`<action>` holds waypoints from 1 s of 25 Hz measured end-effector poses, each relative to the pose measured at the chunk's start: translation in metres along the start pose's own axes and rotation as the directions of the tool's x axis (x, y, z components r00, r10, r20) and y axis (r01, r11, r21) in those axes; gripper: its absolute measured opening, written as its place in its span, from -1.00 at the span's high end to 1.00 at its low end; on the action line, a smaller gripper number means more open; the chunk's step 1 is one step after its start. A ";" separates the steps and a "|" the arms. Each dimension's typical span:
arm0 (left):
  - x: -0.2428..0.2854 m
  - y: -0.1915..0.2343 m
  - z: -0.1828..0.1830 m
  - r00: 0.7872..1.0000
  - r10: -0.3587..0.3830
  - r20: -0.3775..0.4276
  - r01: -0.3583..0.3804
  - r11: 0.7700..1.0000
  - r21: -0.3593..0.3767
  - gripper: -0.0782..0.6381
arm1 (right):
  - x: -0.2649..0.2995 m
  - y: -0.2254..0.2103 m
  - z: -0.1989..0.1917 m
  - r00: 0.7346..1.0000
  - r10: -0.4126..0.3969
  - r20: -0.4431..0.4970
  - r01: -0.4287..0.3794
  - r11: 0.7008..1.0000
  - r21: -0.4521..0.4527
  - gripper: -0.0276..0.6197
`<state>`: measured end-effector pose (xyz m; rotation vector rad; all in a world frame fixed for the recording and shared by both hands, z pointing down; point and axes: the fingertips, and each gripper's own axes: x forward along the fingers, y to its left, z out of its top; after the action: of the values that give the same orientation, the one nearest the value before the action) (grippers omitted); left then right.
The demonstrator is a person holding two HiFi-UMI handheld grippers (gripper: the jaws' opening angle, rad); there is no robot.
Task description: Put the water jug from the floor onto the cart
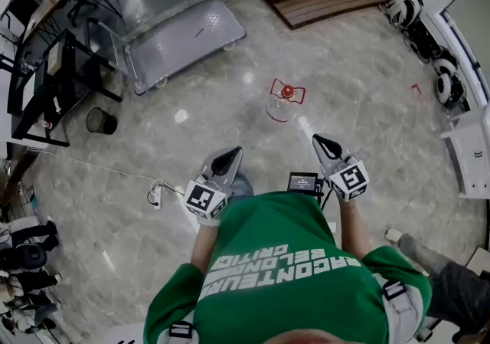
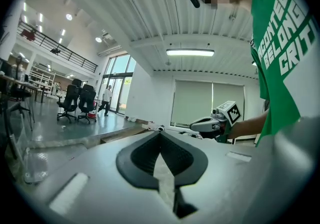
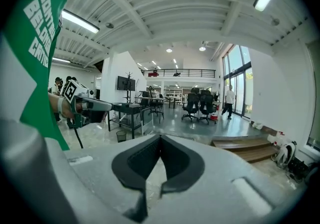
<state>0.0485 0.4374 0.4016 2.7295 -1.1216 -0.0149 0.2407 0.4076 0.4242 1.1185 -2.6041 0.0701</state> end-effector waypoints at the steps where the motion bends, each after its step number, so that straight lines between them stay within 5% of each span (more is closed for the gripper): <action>1: 0.003 0.010 0.003 1.000 -0.007 -0.002 0.007 1.000 0.002 0.74 | 0.009 -0.003 0.005 1.000 -0.007 0.005 0.007 1.000 -0.001 0.94; 19: 0.056 0.150 0.036 0.984 -0.173 -0.038 0.174 0.985 0.000 0.74 | 0.138 -0.034 0.051 0.991 -0.131 -0.032 0.131 0.991 0.007 0.94; 25: 0.058 0.181 0.042 0.977 -0.205 -0.050 0.205 0.979 -0.015 0.74 | 0.174 -0.026 0.075 0.996 -0.091 -0.008 0.091 0.996 -0.005 0.94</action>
<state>-0.0394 0.2640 0.3962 2.8072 -0.8200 0.0206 0.1271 0.2554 0.4026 1.2311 -2.5406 0.0485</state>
